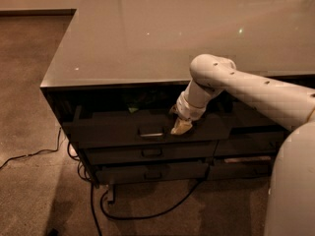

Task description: Open top drawer

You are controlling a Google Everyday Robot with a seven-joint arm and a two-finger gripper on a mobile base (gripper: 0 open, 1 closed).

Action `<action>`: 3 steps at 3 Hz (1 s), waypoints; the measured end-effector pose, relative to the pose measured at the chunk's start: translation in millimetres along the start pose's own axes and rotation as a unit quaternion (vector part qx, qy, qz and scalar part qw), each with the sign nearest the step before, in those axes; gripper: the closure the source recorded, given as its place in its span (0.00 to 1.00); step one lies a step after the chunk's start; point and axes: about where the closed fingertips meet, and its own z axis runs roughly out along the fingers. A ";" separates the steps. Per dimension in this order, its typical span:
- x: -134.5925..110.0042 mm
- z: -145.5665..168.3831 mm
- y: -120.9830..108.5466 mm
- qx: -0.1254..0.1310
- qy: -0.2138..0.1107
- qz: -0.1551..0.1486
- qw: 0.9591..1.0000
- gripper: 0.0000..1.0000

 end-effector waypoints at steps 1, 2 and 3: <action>4.6 -21.1 9.8 0.037 0.007 0.023 0.999 0.88; 4.5 -20.9 11.5 0.037 0.007 0.023 0.999 1.00; 4.4 -20.8 11.5 0.037 0.007 0.023 0.999 0.84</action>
Offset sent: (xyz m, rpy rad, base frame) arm -0.2241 -0.0773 0.0623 -0.1908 0.0538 -0.5157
